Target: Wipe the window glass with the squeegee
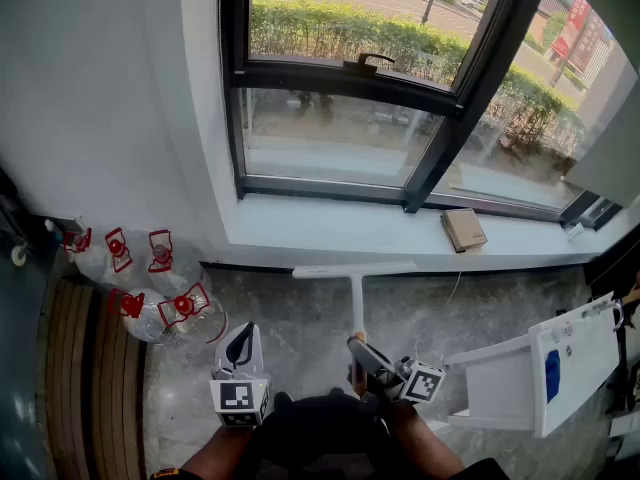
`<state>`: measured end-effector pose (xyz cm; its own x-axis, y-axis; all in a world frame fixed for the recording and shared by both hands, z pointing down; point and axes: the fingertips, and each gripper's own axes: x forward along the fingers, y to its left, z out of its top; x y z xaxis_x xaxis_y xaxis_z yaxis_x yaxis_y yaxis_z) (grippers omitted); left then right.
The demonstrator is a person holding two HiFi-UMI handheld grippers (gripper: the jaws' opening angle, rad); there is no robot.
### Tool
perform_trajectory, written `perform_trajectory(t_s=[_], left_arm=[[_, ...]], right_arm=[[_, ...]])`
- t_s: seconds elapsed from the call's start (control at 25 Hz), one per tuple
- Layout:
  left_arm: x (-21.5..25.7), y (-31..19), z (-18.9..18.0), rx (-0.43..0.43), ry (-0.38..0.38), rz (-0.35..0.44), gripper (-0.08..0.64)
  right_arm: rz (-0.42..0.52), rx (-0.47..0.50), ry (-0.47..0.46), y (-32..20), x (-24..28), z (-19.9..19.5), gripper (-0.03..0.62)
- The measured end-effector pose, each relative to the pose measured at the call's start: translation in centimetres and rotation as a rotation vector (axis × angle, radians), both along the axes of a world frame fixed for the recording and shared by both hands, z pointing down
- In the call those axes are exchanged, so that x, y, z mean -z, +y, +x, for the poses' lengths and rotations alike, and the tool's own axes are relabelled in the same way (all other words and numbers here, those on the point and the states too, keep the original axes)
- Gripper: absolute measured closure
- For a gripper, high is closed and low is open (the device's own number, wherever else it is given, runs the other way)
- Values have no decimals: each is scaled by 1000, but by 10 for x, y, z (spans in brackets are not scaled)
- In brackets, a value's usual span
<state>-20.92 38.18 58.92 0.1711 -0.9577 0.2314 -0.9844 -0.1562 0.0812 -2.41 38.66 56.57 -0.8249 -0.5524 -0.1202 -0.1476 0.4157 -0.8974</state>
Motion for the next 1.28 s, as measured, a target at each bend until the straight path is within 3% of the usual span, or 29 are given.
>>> perform_trajectory(t_s=[0.52,0.88,1.28], left_arm=[[-7,-46,-1,44,-6,-14,546],[-9,-143,17,107,-36,-46,546],[11,-247,39,180,-70,-34,546]], right_arm=[[-26,16,-8,-51,-14,4,543],[-50,80,55,-154,-39,28,543],[-18,132,6,-267,-24,51,543]])
